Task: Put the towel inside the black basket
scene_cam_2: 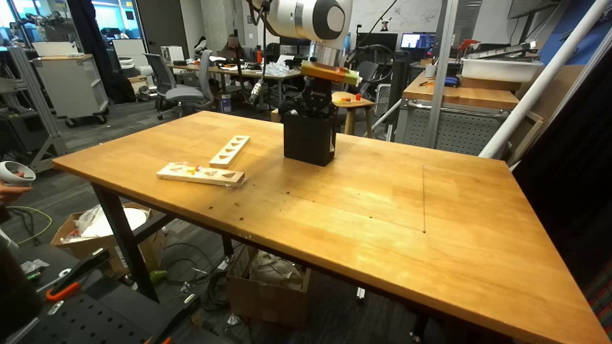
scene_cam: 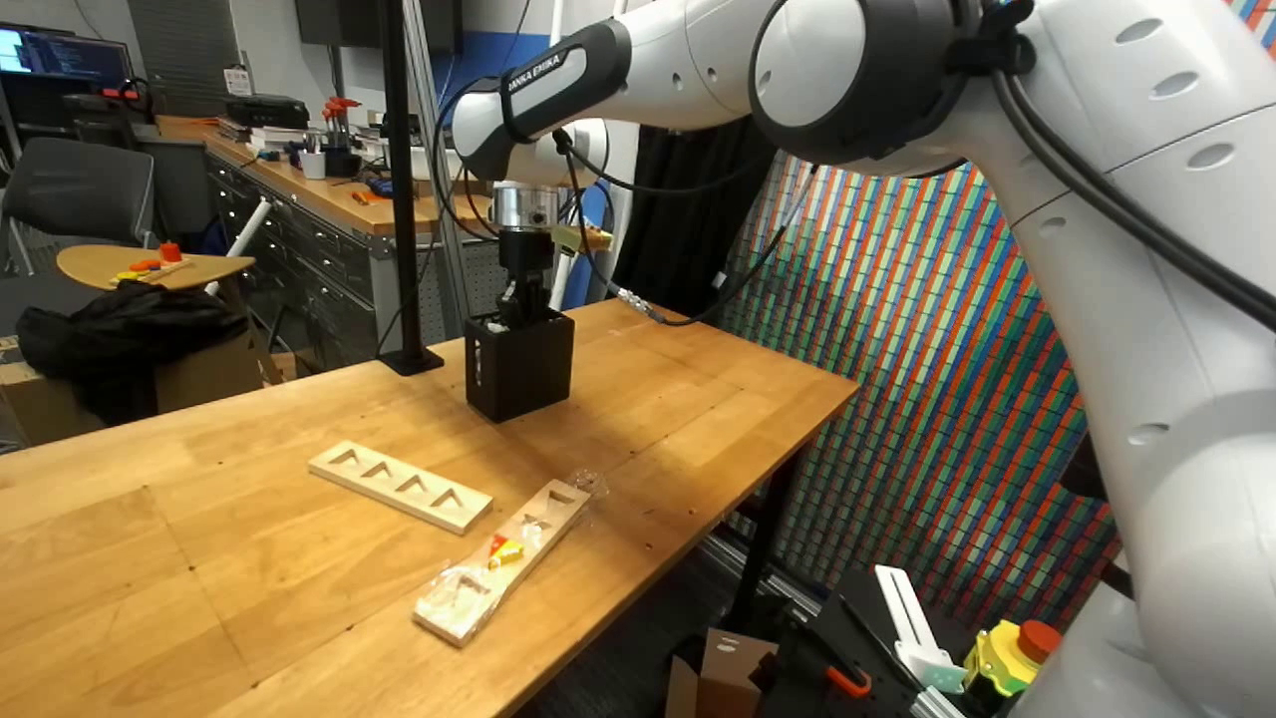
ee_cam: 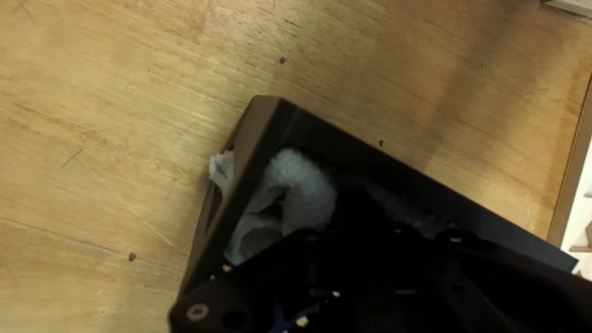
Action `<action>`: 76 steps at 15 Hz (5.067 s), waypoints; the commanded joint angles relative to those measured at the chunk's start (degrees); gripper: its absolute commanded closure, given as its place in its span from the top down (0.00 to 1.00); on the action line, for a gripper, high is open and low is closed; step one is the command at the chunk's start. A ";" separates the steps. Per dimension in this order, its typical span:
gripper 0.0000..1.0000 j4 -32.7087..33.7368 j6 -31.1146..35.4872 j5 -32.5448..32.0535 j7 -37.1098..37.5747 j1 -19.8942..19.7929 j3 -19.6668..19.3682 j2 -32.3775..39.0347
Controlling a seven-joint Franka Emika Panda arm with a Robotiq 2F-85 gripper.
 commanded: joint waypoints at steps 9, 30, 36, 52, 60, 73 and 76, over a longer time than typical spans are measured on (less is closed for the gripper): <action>0.00 4.76 -3.80 -1.09 -0.27 -0.19 -0.39 -0.05; 0.00 -4.00 -0.50 -4.26 7.26 5.93 -0.27 -9.29; 0.00 -7.51 1.42 -4.03 8.11 6.39 -0.05 -10.56; 0.00 -7.49 2.42 -4.09 6.07 4.83 -0.34 -10.29; 0.00 -6.66 1.75 -3.56 5.50 4.08 -0.08 -9.48; 0.00 -6.48 1.67 -2.98 6.27 4.24 0.25 -8.88; 0.00 -6.46 1.86 -2.77 6.29 4.21 0.43 -8.53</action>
